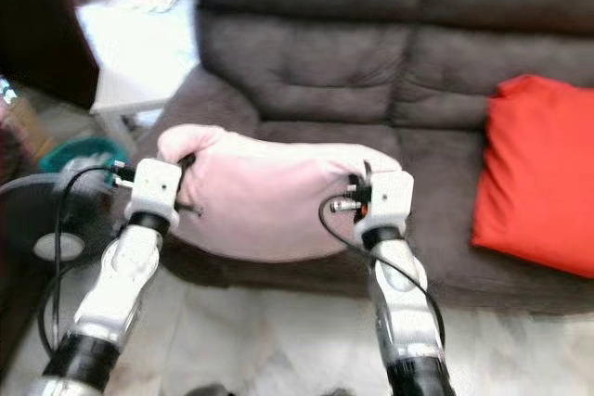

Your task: Move the pillow to the sofa from floor

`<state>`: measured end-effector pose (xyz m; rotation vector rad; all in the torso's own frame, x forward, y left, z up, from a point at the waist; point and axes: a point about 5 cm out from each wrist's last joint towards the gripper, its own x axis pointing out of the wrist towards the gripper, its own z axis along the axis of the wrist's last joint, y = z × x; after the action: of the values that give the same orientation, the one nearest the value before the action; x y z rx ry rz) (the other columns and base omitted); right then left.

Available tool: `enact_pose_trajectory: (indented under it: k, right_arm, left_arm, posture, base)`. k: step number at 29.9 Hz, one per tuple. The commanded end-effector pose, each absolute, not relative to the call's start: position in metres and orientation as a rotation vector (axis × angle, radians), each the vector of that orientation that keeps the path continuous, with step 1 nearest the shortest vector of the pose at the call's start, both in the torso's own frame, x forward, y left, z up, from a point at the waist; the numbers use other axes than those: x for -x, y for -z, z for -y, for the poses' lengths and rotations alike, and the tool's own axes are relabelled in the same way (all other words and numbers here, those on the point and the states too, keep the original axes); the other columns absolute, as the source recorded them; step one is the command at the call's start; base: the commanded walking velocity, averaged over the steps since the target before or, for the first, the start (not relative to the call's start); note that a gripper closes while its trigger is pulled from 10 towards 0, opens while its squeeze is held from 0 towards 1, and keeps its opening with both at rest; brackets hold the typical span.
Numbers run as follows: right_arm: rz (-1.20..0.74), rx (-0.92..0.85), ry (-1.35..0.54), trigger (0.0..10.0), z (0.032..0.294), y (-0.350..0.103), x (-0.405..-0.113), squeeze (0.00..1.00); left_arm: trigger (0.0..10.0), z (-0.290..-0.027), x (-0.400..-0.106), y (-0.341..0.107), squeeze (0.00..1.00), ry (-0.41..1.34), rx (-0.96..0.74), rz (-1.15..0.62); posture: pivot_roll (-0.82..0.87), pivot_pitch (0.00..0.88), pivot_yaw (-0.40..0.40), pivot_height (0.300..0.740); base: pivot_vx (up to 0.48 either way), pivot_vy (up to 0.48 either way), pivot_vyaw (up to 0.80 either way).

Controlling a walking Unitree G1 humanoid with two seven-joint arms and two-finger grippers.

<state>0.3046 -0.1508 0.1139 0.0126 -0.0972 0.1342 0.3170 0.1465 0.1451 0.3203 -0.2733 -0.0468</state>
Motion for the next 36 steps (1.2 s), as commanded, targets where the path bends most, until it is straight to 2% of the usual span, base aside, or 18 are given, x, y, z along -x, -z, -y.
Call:
enact_pose_trajectory:
  k: [1,18,28,33,36]
  right_arm:
    - [0.181,-0.011,-0.089,10.0,0.163,-0.131,-0.307,0.0]
    - [0.177,0.036,-0.102,10.0,0.165,-0.136,-0.31,0.0]
    - [0.194,0.057,-0.123,10.0,0.161,-0.14,-0.31,0.0]
    - [0.192,0.064,-0.125,10.0,0.16,-0.14,-0.31,0.0]
    - [0.186,0.028,-0.107,10.0,0.162,-0.138,-0.309,0.0]
  left_arm:
    - [10.0,-0.14,-0.317,-0.152,0.0,0.054,-0.319,0.311]
    - [10.0,-0.161,-0.306,-0.154,0.0,-0.033,-0.244,0.286]
    - [10.0,-0.162,-0.305,-0.155,0.0,-0.049,-0.226,0.28]
    - [10.0,-0.16,-0.306,-0.155,0.0,-0.044,-0.226,0.276]
    - [10.0,-0.16,-0.306,-0.156,0.0,-0.039,-0.24,0.27]
  posture:
    - [0.11,0.039,-0.027,0.74]
    - [0.12,0.056,-0.037,0.74]
    - [0.13,0.061,-0.034,0.74]
    - [0.12,0.061,-0.03,0.74]
    - [0.13,0.063,-0.028,0.74]
  base:
    - [0.0,0.0,-0.56]
    - [0.0,0.0,0.0]
    - [0.0,0.0,0.0]
    - [0.0,0.157,0.8]
    - [0.0,0.087,0.0]
